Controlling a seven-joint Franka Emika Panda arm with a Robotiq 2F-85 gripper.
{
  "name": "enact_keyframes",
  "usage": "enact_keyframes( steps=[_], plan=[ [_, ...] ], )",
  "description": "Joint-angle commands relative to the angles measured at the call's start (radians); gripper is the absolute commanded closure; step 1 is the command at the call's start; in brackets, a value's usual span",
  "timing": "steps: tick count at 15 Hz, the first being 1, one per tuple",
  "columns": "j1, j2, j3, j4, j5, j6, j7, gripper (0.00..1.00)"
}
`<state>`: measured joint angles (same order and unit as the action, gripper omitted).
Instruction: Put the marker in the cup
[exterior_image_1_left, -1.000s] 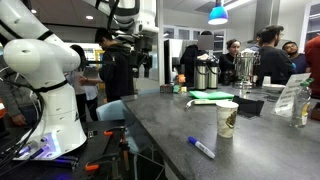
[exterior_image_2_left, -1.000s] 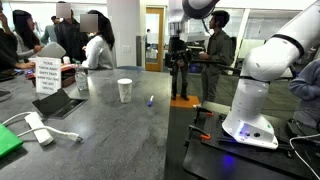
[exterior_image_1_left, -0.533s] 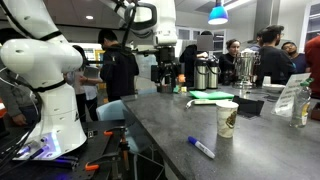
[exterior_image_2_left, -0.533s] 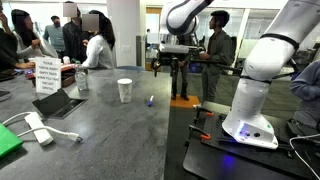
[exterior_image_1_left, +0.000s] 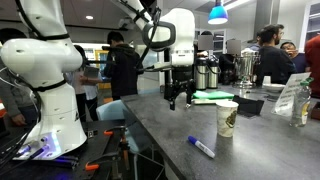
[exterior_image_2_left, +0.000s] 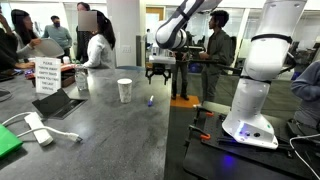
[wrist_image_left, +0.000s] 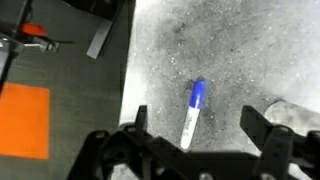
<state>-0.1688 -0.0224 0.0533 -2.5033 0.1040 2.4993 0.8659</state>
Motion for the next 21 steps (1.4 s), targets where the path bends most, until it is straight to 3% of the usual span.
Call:
enact_keyframes(
  steps=[1,4,8,14,21],
  plan=[
    [0.041,-0.008,-0.037,-0.001,-0.002,-0.002,0.001,0.00],
    [0.043,-0.018,-0.035,-0.004,-0.003,-0.002,0.002,0.00],
    [0.033,0.066,-0.082,0.063,-0.041,0.000,0.038,0.00],
    [0.052,0.287,-0.166,0.237,0.009,0.001,0.028,0.00],
    [0.071,0.515,-0.207,0.424,0.127,-0.003,0.015,0.00]
  ],
)
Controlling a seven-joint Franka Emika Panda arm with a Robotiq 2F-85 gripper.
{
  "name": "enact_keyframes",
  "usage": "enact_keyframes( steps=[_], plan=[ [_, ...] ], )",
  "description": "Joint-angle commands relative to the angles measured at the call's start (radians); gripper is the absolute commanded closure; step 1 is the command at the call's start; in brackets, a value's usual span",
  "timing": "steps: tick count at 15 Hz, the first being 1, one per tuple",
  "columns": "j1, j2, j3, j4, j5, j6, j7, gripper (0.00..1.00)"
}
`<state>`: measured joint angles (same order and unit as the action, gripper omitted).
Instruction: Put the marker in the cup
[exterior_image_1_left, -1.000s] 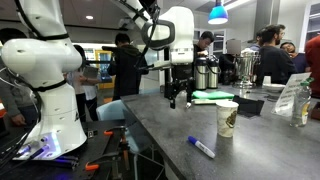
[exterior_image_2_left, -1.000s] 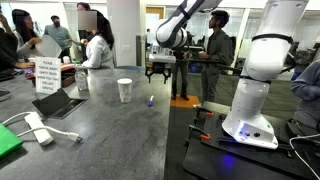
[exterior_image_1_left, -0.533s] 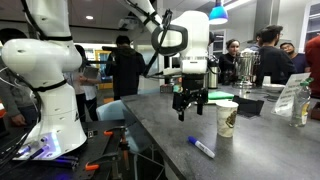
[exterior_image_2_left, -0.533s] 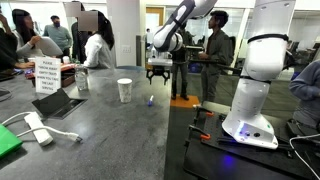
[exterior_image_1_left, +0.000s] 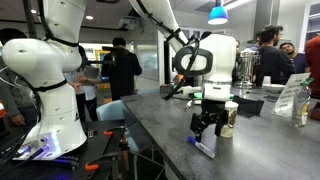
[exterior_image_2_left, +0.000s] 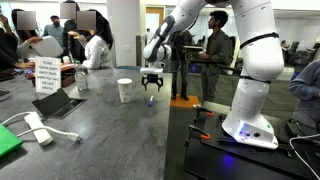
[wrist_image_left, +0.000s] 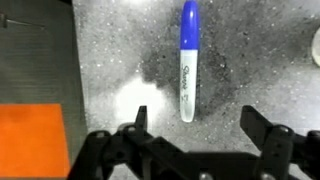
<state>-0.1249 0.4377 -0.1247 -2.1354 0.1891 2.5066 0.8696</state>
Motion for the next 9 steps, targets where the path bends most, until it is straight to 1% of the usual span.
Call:
enact_keyframes(
  steps=[1,4,6,7,8,9],
  plan=[
    [0.029,0.077,-0.035,0.072,0.052,-0.010,0.012,0.00],
    [0.027,0.112,-0.040,0.089,0.079,0.000,-0.003,0.00],
    [0.025,0.134,-0.042,0.100,0.089,0.002,-0.010,0.03],
    [0.027,0.140,-0.042,0.103,0.093,0.002,-0.010,0.06],
    [0.027,0.145,-0.042,0.104,0.097,0.001,-0.012,0.12],
    [0.031,0.149,-0.044,0.103,0.096,0.006,-0.010,0.20]
  ],
)
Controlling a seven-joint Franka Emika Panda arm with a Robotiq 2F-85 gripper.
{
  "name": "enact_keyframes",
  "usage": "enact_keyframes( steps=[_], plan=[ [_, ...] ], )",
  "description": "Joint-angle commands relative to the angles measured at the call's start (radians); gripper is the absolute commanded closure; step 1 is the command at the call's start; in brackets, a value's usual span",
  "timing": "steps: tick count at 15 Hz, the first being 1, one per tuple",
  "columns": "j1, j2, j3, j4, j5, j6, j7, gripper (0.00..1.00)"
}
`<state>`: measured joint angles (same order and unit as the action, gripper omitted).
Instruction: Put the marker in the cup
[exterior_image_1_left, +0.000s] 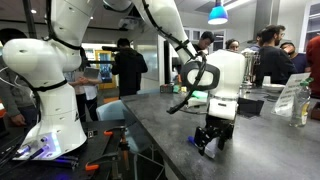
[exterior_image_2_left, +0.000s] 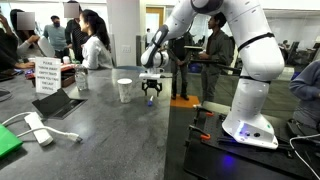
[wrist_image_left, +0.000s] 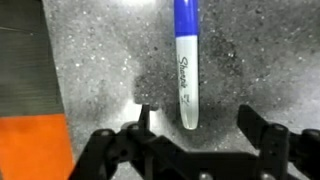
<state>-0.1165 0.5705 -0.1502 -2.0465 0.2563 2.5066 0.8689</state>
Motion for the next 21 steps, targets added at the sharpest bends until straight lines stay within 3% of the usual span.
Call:
enact_keyframes(
  steps=[1,2,9,12,17,21],
  plan=[
    [0.027,0.018,-0.021,0.013,0.026,0.004,-0.007,0.30],
    [0.029,0.022,-0.022,0.015,0.026,0.002,-0.008,0.45],
    [0.065,0.011,-0.045,0.008,0.000,0.041,0.005,0.99],
    [0.144,-0.020,-0.116,-0.021,-0.079,0.122,0.052,0.96],
    [0.342,-0.072,-0.326,0.005,-0.376,0.146,0.245,0.96],
    [0.427,-0.124,-0.406,0.034,-0.605,0.135,0.416,0.96]
  ],
)
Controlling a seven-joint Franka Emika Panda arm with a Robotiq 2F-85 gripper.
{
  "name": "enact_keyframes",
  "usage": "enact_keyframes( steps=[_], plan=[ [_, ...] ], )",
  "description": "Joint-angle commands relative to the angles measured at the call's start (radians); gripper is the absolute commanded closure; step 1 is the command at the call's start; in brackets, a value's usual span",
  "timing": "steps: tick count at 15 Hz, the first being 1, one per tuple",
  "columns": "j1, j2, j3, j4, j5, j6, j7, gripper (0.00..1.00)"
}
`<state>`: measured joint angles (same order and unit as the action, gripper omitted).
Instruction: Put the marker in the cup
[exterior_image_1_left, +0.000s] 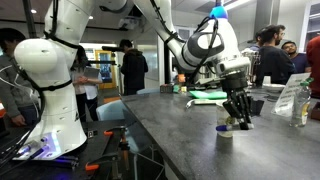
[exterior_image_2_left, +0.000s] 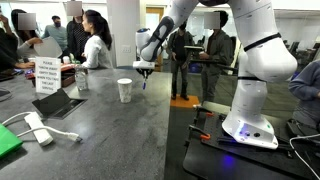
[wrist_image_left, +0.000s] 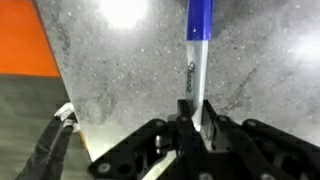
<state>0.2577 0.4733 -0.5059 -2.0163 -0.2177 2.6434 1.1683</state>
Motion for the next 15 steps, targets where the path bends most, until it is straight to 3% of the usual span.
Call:
enact_keyframes(
  steps=[1,7,15],
  plan=[
    [0.062,-0.038,-0.054,0.014,-0.183,-0.002,0.156,0.96],
    [0.106,-0.064,-0.039,0.102,-0.518,-0.037,0.421,0.96],
    [0.052,-0.075,0.145,0.151,-0.743,-0.111,0.560,0.96]
  ],
)
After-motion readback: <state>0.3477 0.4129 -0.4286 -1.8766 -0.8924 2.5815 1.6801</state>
